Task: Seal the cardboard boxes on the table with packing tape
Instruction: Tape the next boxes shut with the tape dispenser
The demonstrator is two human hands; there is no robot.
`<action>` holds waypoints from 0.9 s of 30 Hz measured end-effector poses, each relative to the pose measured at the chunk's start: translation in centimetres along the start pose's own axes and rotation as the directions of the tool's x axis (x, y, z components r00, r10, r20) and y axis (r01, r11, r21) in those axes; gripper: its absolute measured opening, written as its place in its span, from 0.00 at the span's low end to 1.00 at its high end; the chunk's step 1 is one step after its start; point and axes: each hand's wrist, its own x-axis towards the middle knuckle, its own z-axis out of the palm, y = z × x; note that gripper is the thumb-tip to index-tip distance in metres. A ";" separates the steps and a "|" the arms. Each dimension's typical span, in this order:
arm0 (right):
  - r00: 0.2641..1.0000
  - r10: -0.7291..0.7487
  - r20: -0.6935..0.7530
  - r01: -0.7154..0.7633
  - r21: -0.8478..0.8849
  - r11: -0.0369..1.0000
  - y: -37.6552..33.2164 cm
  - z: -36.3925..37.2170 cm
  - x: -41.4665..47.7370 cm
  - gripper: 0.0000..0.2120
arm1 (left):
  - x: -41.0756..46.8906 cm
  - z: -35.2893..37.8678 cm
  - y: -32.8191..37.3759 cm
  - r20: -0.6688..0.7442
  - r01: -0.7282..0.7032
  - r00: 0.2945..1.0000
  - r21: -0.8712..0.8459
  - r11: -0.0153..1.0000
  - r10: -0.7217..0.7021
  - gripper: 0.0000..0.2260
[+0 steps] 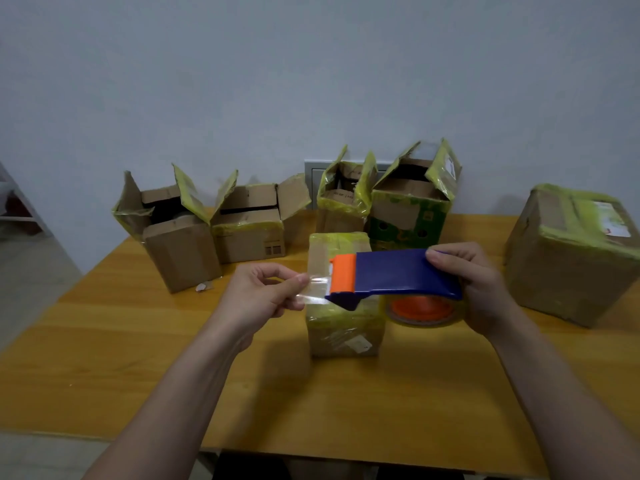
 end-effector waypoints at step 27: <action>0.982 0.044 0.186 0.048 -0.463 0.885 -3.1 0.1 1.0 0.26 | -0.7 2.3 -2.4 -0.094 -0.062 0.988 0.469 0.881 0.120 0.04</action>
